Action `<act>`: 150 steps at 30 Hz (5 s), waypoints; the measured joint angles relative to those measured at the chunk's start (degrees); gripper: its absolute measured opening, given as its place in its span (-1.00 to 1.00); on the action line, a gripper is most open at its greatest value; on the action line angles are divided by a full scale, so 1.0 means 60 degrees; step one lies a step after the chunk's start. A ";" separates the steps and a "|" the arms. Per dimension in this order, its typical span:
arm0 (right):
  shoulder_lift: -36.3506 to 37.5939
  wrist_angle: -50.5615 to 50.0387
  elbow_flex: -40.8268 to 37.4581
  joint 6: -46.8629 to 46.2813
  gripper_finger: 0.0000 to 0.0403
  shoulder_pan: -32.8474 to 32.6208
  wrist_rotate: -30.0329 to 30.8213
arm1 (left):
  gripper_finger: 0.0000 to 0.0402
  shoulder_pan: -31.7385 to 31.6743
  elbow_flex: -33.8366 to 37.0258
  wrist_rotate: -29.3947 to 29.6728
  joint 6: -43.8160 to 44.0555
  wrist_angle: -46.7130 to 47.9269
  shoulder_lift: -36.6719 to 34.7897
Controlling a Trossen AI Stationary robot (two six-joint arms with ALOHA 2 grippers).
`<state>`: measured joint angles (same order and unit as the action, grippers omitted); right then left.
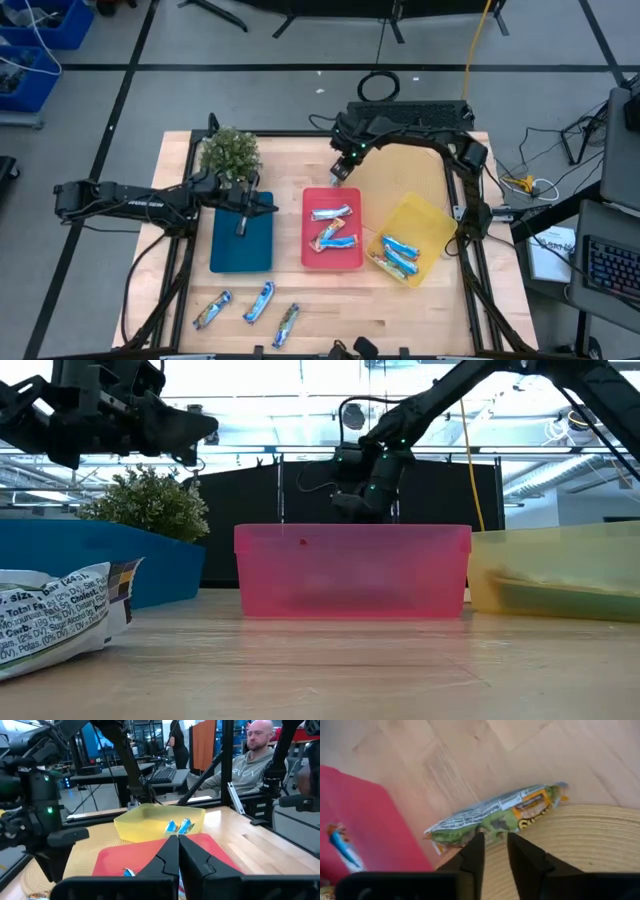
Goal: Pick and place Granola Bars by type
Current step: Put the yellow granola bar into the red bin, then put the blue granola bar into the blue bin
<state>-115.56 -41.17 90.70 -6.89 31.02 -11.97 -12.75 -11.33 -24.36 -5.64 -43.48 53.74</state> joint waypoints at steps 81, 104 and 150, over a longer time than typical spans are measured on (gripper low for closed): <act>0.5079 0.6508 -0.5793 -0.0877 -0.22 -0.5046 -0.0738 | -0.82 0.0015 0.0000 0.0088 0.0489 0.0727 0.0004; 1.6953 1.0310 -1.4309 0.1080 -0.38 -0.5029 0.3786 | -0.82 0.0007 0.0000 0.0084 0.0939 0.0728 0.0003; 1.7422 0.8588 -1.4615 0.0076 -0.38 -0.5040 0.3706 | -0.96 0.9943 -0.7857 0.2035 1.2748 1.3817 0.4969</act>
<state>-11.02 10.36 3.01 -6.44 0.78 10.26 46.90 -58.48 -12.15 70.85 39.42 83.55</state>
